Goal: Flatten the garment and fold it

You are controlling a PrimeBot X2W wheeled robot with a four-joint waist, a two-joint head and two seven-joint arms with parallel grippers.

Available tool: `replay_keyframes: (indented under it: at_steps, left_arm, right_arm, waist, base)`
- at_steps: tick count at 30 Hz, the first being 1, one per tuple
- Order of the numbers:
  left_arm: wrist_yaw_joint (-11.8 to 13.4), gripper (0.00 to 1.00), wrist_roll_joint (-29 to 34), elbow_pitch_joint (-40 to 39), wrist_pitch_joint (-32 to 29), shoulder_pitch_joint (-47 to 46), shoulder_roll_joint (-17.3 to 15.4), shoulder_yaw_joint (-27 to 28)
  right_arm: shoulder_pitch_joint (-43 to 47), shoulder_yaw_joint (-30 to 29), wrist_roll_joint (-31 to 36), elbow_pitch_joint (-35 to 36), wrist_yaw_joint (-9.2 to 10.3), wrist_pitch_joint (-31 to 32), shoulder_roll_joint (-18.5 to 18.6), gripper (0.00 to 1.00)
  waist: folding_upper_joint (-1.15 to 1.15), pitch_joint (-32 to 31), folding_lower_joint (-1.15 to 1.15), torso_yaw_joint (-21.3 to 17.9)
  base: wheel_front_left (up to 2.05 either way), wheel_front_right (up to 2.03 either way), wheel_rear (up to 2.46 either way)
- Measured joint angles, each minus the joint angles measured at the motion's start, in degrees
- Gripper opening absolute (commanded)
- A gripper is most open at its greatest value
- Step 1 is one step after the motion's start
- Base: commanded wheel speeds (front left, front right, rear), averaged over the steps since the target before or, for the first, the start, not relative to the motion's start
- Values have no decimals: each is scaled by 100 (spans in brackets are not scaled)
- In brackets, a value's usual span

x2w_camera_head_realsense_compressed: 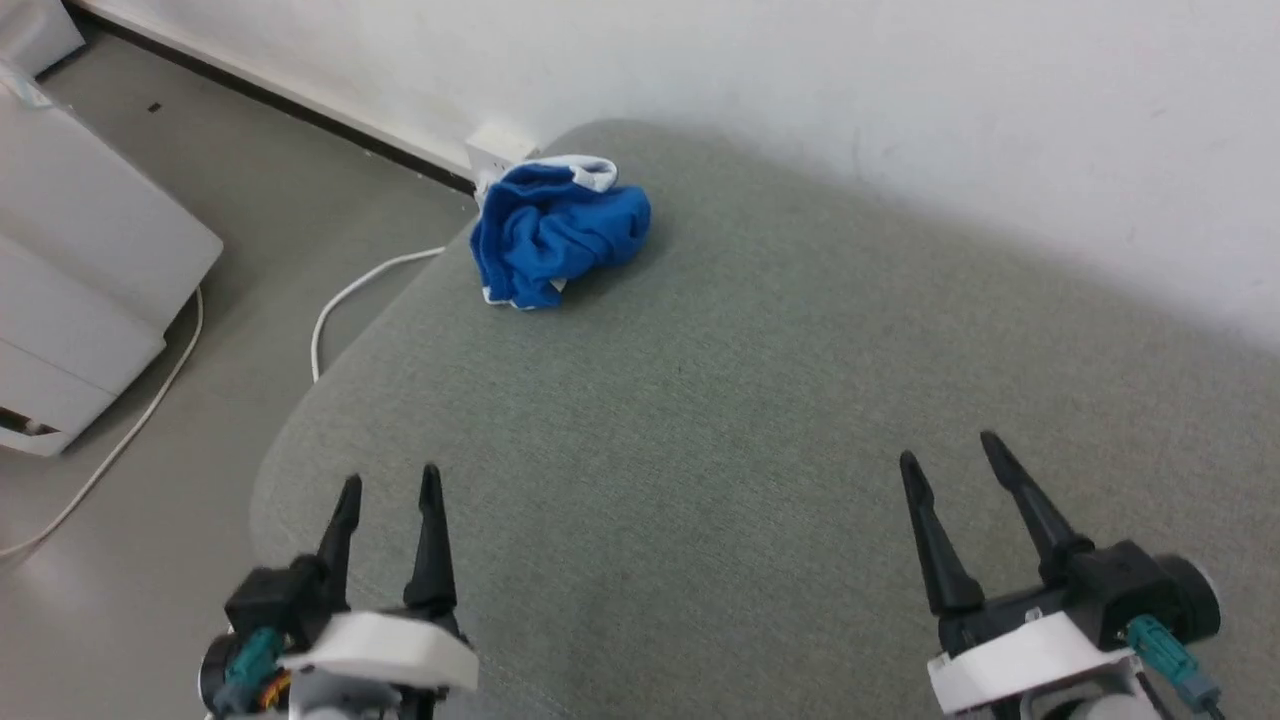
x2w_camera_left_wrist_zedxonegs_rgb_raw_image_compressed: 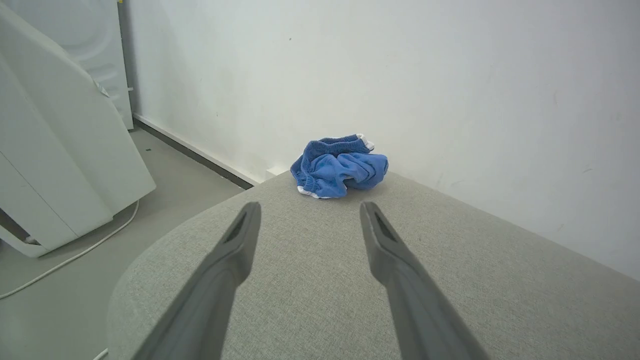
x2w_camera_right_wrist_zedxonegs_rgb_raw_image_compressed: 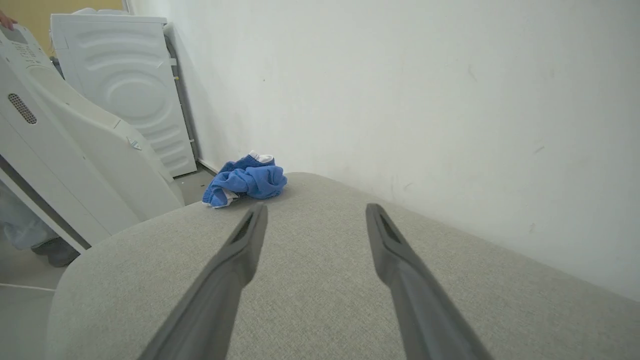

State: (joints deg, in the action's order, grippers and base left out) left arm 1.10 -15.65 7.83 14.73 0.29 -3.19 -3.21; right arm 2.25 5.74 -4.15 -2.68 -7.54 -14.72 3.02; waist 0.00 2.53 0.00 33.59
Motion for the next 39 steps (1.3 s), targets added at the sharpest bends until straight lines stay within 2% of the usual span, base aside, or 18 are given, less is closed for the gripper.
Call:
replay_keyframes:
  at_steps: [3, 7, 12, 19, 25, 30, 34, 37, 38, 39]
  left_arm:
    - [-13, 100, -207, 254, 0, -501, -1, 24]
    - [-220, 100, -191, 833, -1, -1432, -33, 19]
    - [-477, 100, -141, 1384, -179, -2696, -454, 49]
    - [-712, 100, -164, 2626, -1567, -4196, -1290, -9]
    - [-800, 100, -387, 3546, -2560, -5256, -1901, -42]
    - [-818, 100, -643, 4155, -3367, -5811, -2283, -57]
    - [-818, 100, -1010, 4667, -4525, -6037, -2434, -67]
    - [-817, 100, -1274, 4717, -5430, -6303, -2717, -120]
    - [-817, 64, -1359, 4693, -5620, -6328, -2797, -131]
    - [-817, 3, -1436, 4630, -5776, -6341, -2871, -174]
  right_arm:
    - [-174, -55, 222, 178, 0, -1, -1, 100]
    - [-342, 24, 364, 383, 0, -1, 78, 100]
    - [-523, -29, 467, 762, 0, -1, 222, 100]
    - [-762, 13, 480, 1194, 1, -1, 393, 100]
    - [-973, 56, 477, 1391, 1, -1, 383, 100]
    - [-1028, 110, 477, 1449, 1, -1, 310, 100]
    - [-1042, 144, 476, 1466, 1, -1, 263, 100]
    - [-1046, 119, 476, 1480, 1, -1, 238, 100]
    - [-1046, 111, 476, 1479, 1, -1, 236, 100]
    - [-1047, 103, 476, 1475, 1, -1, 234, 100]
  waist:
    - [0, 233, 0, -69]
    - [0, 640, 1, -209]
    - [0, 1218, 2, -465]
    - [0, 1974, 2, -906]
    - [0, 2511, 1, -1385]
    - [0, 2896, 1, -1785]
    - [0, 3150, 1, -2084]
    - [0, 3297, -1, -2269]
    - [0, 3337, -1, -2321]
    - [0, 3371, -1, -2370]
  base:
    - [0, 0, 0]
    - [0, 0, 0]
    - [0, 0, 0]
    - [0, 0, 0]
    - [0, 0, 0]
    - [0, 0, 0]
    - [0, 0, 0]
    - [0, 0, 0]
    - [0, 0, 0]
    - [0, 0, 0]
